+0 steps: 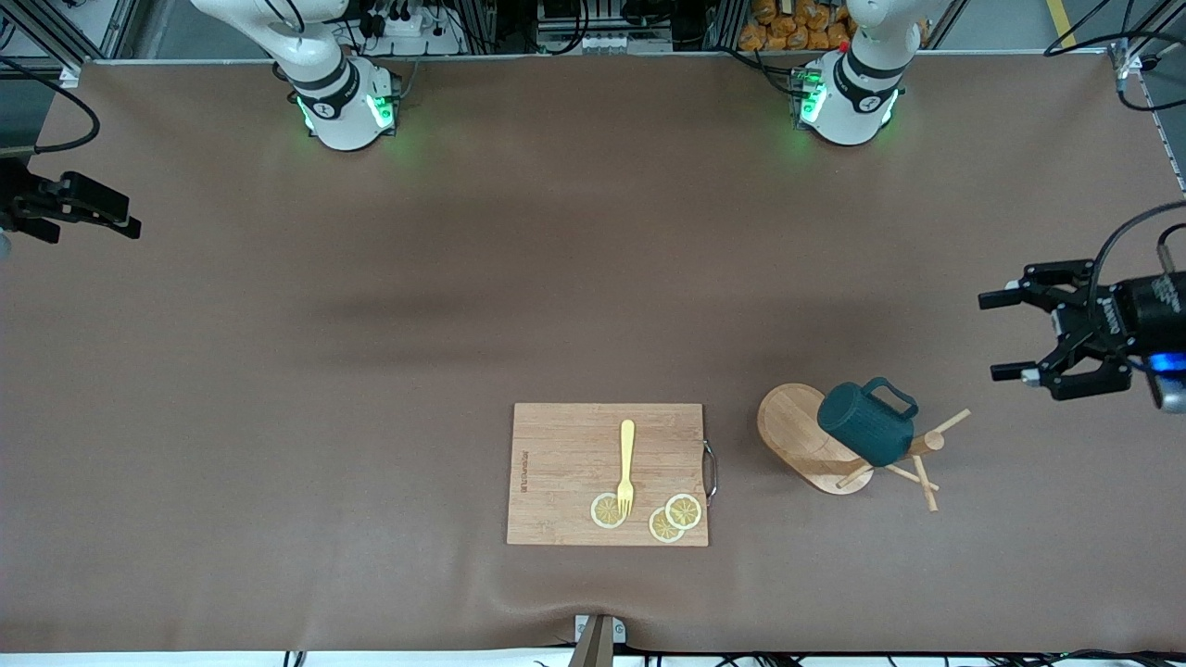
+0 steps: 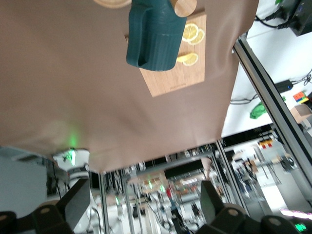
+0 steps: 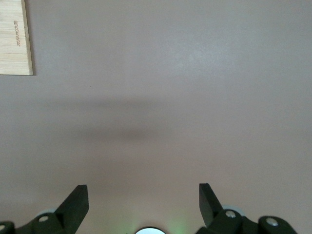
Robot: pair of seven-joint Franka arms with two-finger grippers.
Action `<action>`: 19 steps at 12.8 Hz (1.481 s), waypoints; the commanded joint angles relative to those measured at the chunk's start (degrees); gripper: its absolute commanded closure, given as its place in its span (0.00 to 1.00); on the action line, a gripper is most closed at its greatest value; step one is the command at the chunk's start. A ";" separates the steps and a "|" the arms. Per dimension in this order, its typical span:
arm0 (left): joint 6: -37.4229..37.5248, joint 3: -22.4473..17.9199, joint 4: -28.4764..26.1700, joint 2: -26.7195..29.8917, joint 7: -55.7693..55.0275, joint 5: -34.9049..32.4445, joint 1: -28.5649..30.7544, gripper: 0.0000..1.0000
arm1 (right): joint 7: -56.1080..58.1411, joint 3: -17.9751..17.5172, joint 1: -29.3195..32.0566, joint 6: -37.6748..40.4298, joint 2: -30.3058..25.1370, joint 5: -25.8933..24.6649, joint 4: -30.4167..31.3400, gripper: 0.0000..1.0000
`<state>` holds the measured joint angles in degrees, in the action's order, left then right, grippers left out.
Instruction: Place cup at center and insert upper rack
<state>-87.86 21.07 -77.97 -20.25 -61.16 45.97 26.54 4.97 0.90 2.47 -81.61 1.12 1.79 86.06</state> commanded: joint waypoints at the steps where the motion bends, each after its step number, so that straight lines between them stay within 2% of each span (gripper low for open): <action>1: 1.11 0.29 -1.13 4.25 0.17 -2.81 0.44 0.00 | -0.75 0.24 -0.27 0.13 -0.86 0.23 0.24 0.00; 3: 2.25 -0.24 -1.13 6.18 0.69 -3.34 0.44 0.00 | -0.84 0.15 -0.36 0.48 -1.03 -0.04 0.07 0.00; 6: 3.22 -0.15 -0.95 9.86 3.32 -7.54 0.44 0.00 | -0.75 0.15 -0.36 0.66 -1.30 -0.04 -0.28 0.00; 13: 8.40 0.73 -0.25 15.33 29.84 -28.10 -0.52 0.00 | -0.75 0.15 -1.23 0.66 -1.39 -0.12 -0.46 0.00; 16: 9.11 4.06 -0.77 16.29 40.92 -38.29 -0.53 0.00 | -0.84 0.24 -1.50 0.66 -1.39 -0.30 -0.55 0.00; 18: 7.97 4.25 -1.30 16.21 42.53 -43.93 -3.23 0.00 | -0.84 0.24 -2.02 0.66 -1.30 -0.39 -0.63 0.00; 19: 7.10 2.94 -1.74 16.21 42.71 -46.21 -5.51 0.00 | -0.84 0.24 -2.20 0.66 -1.38 -0.48 -1.07 0.00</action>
<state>-79.42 25.20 -77.96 -5.55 -20.21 3.87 24.05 4.97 0.84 1.25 -81.55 0.47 1.76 85.70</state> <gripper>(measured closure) 0.000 0.000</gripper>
